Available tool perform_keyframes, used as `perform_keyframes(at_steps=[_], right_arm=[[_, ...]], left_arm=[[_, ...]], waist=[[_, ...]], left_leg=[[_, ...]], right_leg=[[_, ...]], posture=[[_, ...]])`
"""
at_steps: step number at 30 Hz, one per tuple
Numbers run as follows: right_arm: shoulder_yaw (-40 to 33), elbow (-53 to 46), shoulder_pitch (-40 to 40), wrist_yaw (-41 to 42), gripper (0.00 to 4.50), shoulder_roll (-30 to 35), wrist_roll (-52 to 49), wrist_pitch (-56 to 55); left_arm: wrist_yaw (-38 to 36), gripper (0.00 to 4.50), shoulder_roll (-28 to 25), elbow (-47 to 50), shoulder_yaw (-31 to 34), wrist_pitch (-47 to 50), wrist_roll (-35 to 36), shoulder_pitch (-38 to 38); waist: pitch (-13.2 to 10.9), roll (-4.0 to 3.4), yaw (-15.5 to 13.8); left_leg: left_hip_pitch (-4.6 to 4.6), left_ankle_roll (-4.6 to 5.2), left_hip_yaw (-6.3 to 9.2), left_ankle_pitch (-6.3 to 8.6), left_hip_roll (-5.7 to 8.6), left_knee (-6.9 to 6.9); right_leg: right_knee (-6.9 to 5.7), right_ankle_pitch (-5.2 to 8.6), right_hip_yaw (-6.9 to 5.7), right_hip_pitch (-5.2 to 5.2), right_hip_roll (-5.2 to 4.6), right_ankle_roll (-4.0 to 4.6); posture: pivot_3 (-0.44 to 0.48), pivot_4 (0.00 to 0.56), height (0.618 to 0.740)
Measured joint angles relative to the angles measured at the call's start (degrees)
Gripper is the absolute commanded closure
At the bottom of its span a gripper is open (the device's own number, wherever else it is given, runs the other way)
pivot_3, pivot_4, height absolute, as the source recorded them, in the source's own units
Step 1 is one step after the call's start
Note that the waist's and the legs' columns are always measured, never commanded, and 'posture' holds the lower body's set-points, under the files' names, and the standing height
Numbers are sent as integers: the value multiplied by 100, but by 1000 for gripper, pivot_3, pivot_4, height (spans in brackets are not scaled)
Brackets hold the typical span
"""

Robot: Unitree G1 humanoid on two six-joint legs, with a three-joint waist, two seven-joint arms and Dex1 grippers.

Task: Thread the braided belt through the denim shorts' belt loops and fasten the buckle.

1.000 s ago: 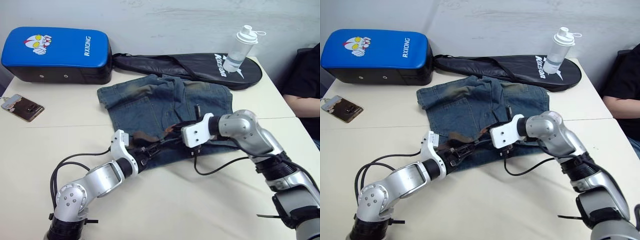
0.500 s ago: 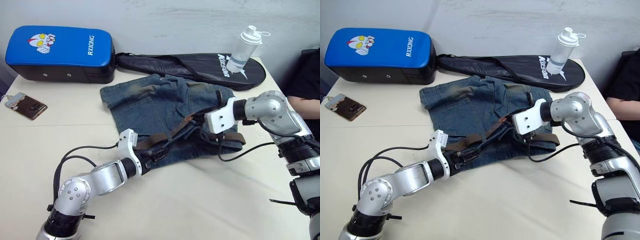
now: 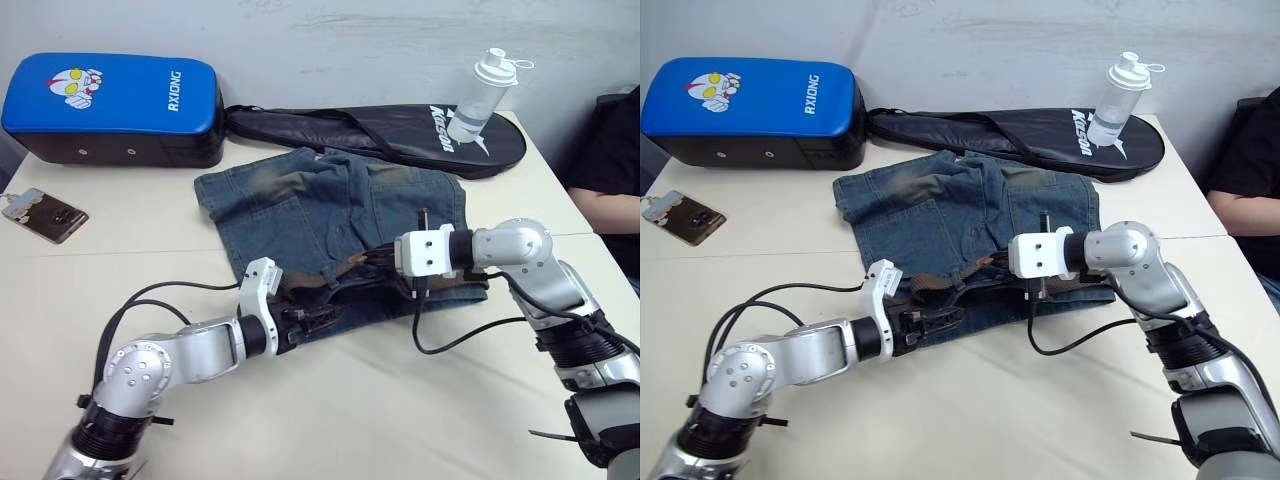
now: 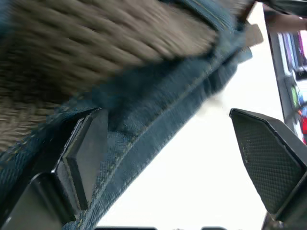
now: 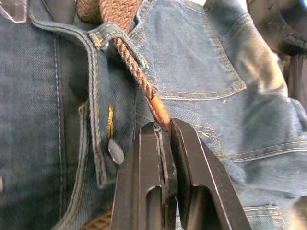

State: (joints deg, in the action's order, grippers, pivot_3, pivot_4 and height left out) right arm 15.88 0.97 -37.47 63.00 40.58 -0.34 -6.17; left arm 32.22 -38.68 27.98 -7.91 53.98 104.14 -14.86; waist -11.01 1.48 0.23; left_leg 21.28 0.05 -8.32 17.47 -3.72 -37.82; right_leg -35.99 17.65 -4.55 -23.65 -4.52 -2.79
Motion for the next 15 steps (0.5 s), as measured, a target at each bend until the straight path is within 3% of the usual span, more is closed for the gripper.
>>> perform_keyframes(at_steps=[4, 7, 13, 14, 15], right_arm=[[47, -81, 151, -152, 4500, -140, 135, 142], [24, -80, 162, -175, 4500, -139, 137, 246], [-12, -140, 193, -143, 4500, -150, 91, 503], [-56, -188, 227, -186, 3885, -202, 55, 599], [-72, -223, 252, -222, 3713, -244, 17, 670]], left_arm=[[-798, 49, -1169, 335, 546, 247, 625, -60], [-1632, 49, -1866, 529, 1067, 432, 707, -258], [-2795, 49, -1840, 731, 1372, 147, -286, -1070], [-2921, 0, -1840, 723, 1357, 140, -420, -1083], [-2984, 0, -1840, 719, 1345, 141, -479, -1083]], waist=[[-6, -4, 18], [-15, -18, 12], [-16, -19, -14], [-16, -19, -11], [-16, -19, -4]], left_leg=[[1, -4, -5, 0, 1, 10], [2, -7, -7, 1, 5, 13], [4, -7, -10, 3, 13, 19], [3, -7, -10, 3, 10, 21], [3, -7, -10, 2, 9, 23]], right_leg=[[1, 3, 1, -9, 2, 6], [4, 5, 1, -11, 1, 7], [11, 2, 3, -9, 4, 3], [10, 3, 4, -11, 5, 3], [10, 3, 5, -12, 7, 3]], posture=[[0, 150, 740], [0, 150, 740], [0, 150, 740], [0, 150, 740], [0, 150, 740]])
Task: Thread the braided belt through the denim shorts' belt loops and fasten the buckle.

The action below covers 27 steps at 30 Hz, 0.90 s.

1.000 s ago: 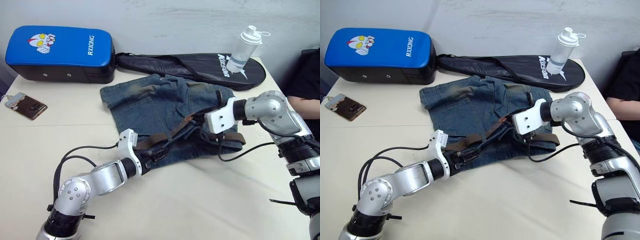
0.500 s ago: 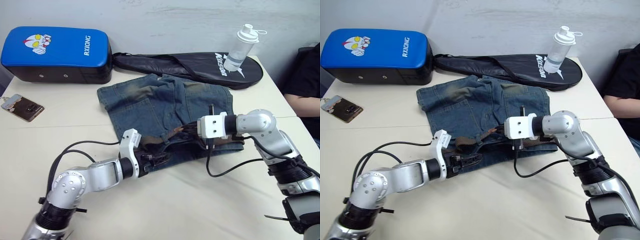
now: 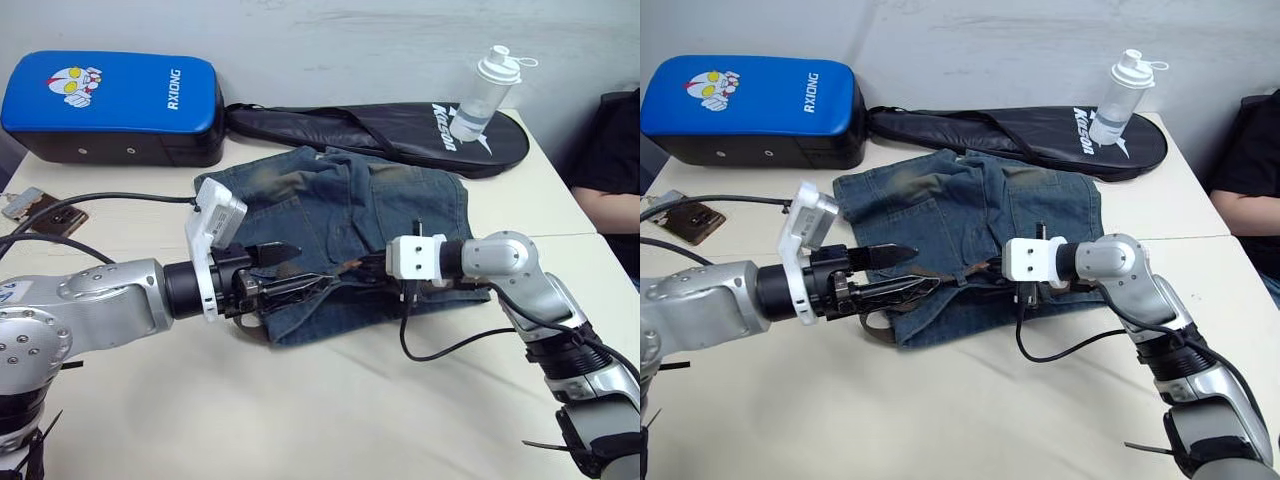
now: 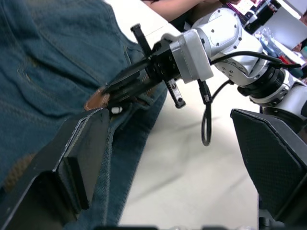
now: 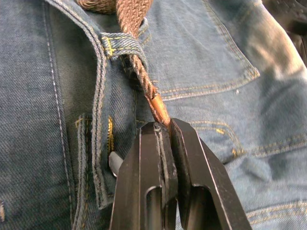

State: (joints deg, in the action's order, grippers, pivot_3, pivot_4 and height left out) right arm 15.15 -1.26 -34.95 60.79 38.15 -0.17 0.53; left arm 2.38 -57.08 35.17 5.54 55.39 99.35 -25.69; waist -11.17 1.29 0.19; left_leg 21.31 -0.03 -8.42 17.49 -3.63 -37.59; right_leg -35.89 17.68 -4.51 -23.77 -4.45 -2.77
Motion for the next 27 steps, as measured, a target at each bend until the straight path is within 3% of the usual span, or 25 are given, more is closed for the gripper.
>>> perform_keyframes(at_steps=[3, 7, 14, 21, 27], right_arm=[[-17, -136, 78, -75, 2564, -115, -100, 249], [-15, -553, 95, 78, 712, 29, -157, 411], [-281, -1575, 11, 757, 712, 645, -1019, 1441], [20, -1061, -203, 462, 712, 575, -139, 448], [299, -817, -201, 182, 712, 245, 326, 35]], left_arm=[[-200, 0, 0, -7, -19, 4, -160, 0], [-414, 0, -13, -149, -37, 51, -396, 2], [-918, 0, -503, -905, 161, 237, -1374, 78], [-1572, 0, -608, -895, 187, 365, -2366, 344], [-1579, 0, -365, -882, 198, 442, -2536, 339]], waist=[[-2, -3, 11], [-3, -4, 3], [-6, 0, 19], [-8, 3, 15], [-9, 4, 10]], left_leg=[[1, -3, -4, -2, -3, 8], [1, -4, -6, -3, -2, 13], [1, -4, -8, -2, -4, 18], [15, -6, -22, -2, -1, 24], [43, -5, -31, -7, -3, 16]], right_leg=[[-4, 1, 4, -10, 4, 1], [-3, 2, 5, -13, 4, 0], [-2, 3, 6, -18, 7, 2], [-5, 3, 15, -41, 4, 2], [-19, 3, 22, -76, 6, 2]], posture=[[0, 150, 740], [0, 150, 740], [0, 150, 740], [0, 150, 740], [0, 150, 740]])
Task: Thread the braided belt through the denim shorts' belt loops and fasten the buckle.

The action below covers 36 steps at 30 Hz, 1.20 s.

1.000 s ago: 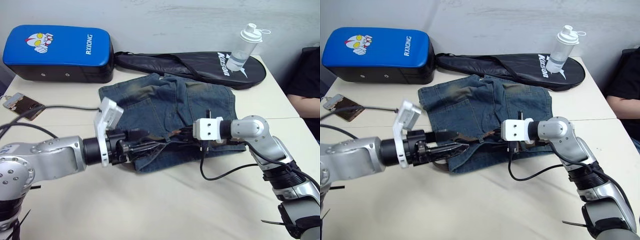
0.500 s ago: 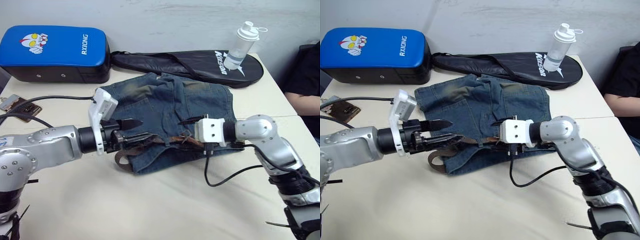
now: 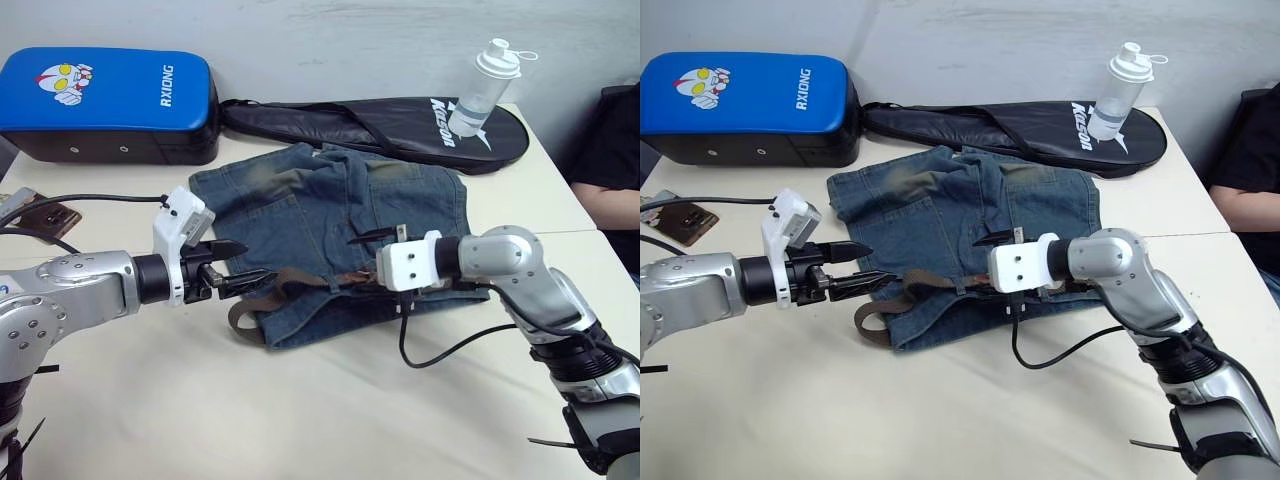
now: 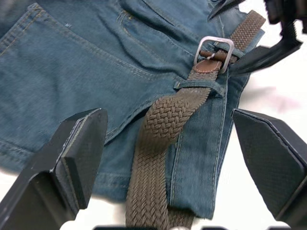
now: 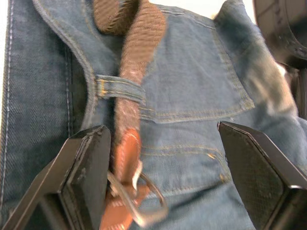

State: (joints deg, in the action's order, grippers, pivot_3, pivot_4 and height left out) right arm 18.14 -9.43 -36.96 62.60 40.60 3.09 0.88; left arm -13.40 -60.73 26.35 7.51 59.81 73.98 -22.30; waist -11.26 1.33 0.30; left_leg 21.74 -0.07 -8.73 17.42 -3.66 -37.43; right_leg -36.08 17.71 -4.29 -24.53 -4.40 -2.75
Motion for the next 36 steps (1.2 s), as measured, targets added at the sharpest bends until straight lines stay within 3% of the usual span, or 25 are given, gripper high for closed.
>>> perform_keyframes(at_steps=[8, 12, 16, 18, 32, 36], right_arm=[[190, 306, 22, -192, 712, -116, 474, -278], [193, 388, 18, -262, 2025, -289, 572, -334], [195, 432, -8, -261, 4149, -435, 612, -339], [195, 433, -24, -259, 4461, -453, 614, -339], [385, 1090, -689, -251, 4461, -842, 726, -557], [382, 1086, -775, 26, 3236, -979, 378, -284]], left_arm=[[70, 0, 150, 76, 263, 171, -6, 17], [133, 0, 217, 182, 318, 230, -6, 54], [161, 0, 276, 225, 370, 276, -10, 120], [171, 0, 295, 225, 371, 278, -9, 123], [525, 0, 611, 298, 605, 278, -4, 417], [575, 0, 641, 401, 625, 277, -3, 492]], waist=[[0, 1, 47], [-1, 2, 105], [-1, 2, 147], [-1, 2, 145], [-1, 2, 160], [-1, 2, 147]], left_leg=[[0, 0, -1, 0, -2, -37], [-1, 0, 1, 0, -1, -57], [-12, -7, 0, -5, 0, -62], [-12, -9, 1, -6, -1, -62], [-15, -8, -2, -7, -2, -61], [-14, -7, -1, -6, -2, -61]], right_leg=[[-40, 0, 4, -1, -2, 0], [-69, 0, 8, 0, -7, 0], [-91, 0, 15, 1, -5, 1], [-93, 1, 15, 0, -4, 3], [-96, 2, 20, -1, -4, 4], [-96, 2, 20, 0, -5, 4]], posture=[[0, 150, 740], [0, 150, 740], [0, 150, 740], [0, 150, 740], [0, 150, 740], [0, 150, 740]])
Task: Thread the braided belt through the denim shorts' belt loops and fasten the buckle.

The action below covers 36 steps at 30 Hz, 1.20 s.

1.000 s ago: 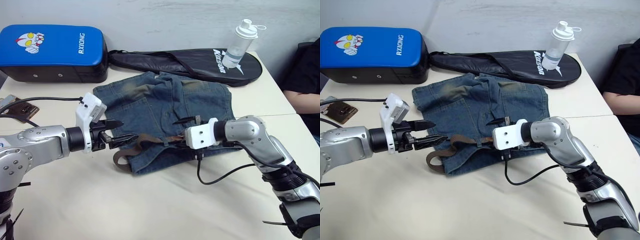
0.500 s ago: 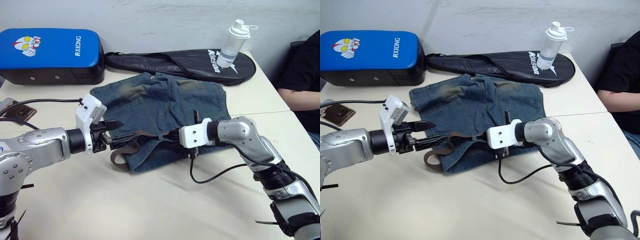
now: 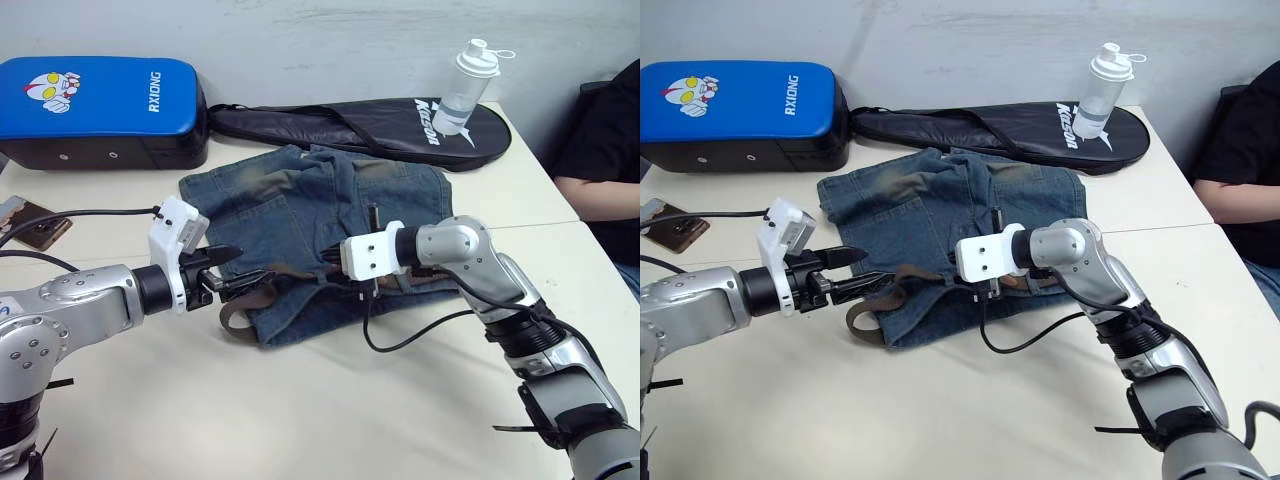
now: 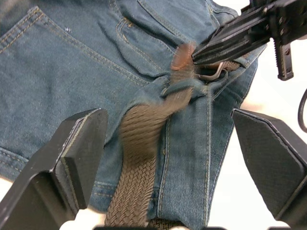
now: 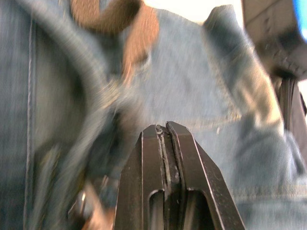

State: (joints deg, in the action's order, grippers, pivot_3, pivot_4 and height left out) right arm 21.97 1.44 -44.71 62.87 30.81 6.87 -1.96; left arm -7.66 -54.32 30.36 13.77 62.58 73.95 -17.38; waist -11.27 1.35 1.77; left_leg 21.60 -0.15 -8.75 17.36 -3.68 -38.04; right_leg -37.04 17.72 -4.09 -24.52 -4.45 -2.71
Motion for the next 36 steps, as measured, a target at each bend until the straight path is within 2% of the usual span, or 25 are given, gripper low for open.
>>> perform_keyframes(at_steps=[2, 5, 10, 21, 25, 27, 36], right_arm=[[4, -176, 0, 311, 2437, 120, -166, 333], [4, -492, -42, 619, 2437, 304, -283, 757], [31, -584, -41, 738, 2437, 466, -188, 761], [274, 141, -49, 184, 2437, 266, 596, -103], [306, 404, -103, 79, 3551, 151, 701, -308], [312, 562, -173, 34, 4422, 98, 739, -422], [223, 967, -692, 7, 4422, 269, 715, -1197]], left_arm=[[-18, 0, -7, 62, 104, -2, -3, 87], [-79, 0, -52, 73, 160, -5, -44, 199], [-77, 0, -35, 98, 159, -12, -97, 201], [-130, 0, 10, 98, 149, -12, -188, 94], [-167, 0, 10, 96, 148, -11, -206, 45], [-185, 0, 10, 96, 149, -8, -208, 44], [-202, 0, 7, 96, 161, -4, -220, 58]], waist=[[0, 0, -7], [1, 1, -12], [1, 1, -13], [1, 1, -2], [1, 1, 4], [1, 1, 6], [1, 1, 4]], left_leg=[[1, 2, 0, 1, 2, 0], [-1, 2, 0, 1, 2, -1], [-2, 2, 0, 1, 2, -1], [-2, 1, -1, 0, 2, 0], [-2, 1, -2, 0, 1, -1], [-2, 1, -2, 0, 1, -1], [-2, 1, -2, 0, 1, -1]], right_leg=[[1, 0, 0, 0, -3, 0], [-2, 0, -1, 1, -4, 0], [-2, 0, -1, 1, -3, 0], [-2, 1, 0, 0, -1, 2], [-4, 1, 0, 0, 0, 2], [-4, 1, 0, -1, 0, 2], [-3, 1, 0, 0, -1, 2]], posture=[[0, 150, 740], [0, 150, 740], [0, 150, 740], [0, 150, 740], [0, 150, 740], [0, 150, 740], [0, 150, 740]])
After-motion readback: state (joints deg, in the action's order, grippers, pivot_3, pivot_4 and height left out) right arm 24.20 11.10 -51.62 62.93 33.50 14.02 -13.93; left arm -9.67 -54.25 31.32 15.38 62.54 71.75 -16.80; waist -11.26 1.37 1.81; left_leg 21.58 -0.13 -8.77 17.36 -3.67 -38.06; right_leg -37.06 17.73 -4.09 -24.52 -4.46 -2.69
